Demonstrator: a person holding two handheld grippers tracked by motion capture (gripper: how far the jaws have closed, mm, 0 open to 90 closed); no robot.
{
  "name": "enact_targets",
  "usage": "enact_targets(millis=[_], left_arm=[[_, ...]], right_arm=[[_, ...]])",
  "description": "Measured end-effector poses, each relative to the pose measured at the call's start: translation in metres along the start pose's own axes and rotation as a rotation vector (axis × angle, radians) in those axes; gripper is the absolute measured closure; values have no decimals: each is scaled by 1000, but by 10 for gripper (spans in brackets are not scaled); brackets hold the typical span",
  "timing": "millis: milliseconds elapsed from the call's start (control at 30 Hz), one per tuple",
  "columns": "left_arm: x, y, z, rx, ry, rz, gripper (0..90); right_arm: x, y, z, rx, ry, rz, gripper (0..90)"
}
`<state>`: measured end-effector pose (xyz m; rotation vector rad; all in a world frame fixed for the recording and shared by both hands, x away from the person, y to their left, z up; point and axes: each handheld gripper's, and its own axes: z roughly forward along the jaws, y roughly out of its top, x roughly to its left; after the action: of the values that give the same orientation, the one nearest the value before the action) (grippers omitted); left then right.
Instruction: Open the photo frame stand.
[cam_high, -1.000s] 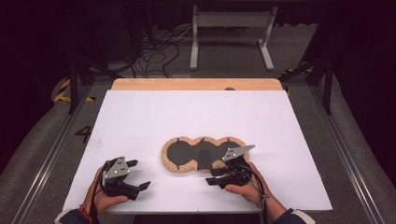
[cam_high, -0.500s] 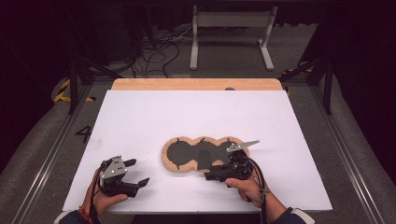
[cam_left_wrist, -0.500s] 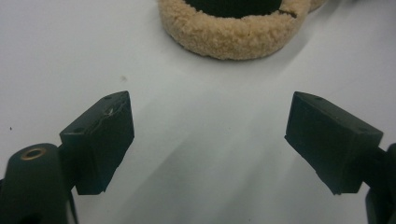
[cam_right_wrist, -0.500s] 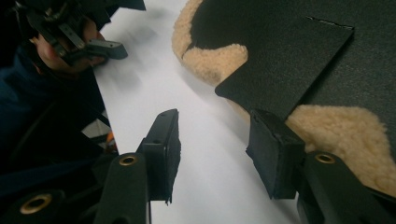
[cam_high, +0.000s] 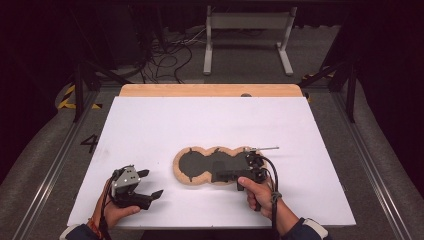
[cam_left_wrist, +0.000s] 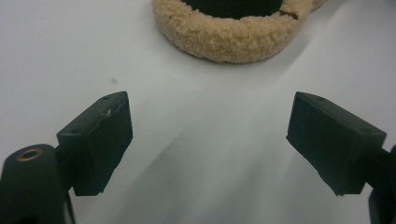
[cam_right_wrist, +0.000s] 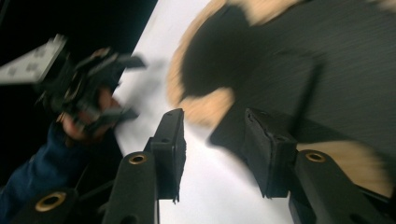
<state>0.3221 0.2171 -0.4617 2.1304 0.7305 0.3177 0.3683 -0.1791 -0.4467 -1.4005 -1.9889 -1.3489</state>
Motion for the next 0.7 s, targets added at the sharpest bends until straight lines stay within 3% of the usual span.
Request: enact_targets(millis=[67,133,200,233,267,333,500,633,700], left_arm=[[2,5,6,4,-18,-6,145],[3,8,8,4,-22,-9,145],[3,9,9,1,-22,-13,144],[3,10,9,4,-25,-11,142],[3,10,9,8,-18,-3,142],[3,8,8,11,-16,1,141],[3,3,5,16,-16,-10,138],[2,3,3,16,-18,6,136],[1,2,3,17,-18,4,135]], right_arm=[[-7,2,-2,-15,25,31,605],[-8,2,0,-15,39,34,606],[-7,2,3,6,57,28,606],[-2,0,8,41,73,4,603],[-2,0,8,41,73,4,603],[5,-1,3,43,42,-17,501],[0,-6,-11,59,50,-4,510],[-2,-13,-14,95,40,-10,492],[-3,-15,-16,105,27,-14,443]])
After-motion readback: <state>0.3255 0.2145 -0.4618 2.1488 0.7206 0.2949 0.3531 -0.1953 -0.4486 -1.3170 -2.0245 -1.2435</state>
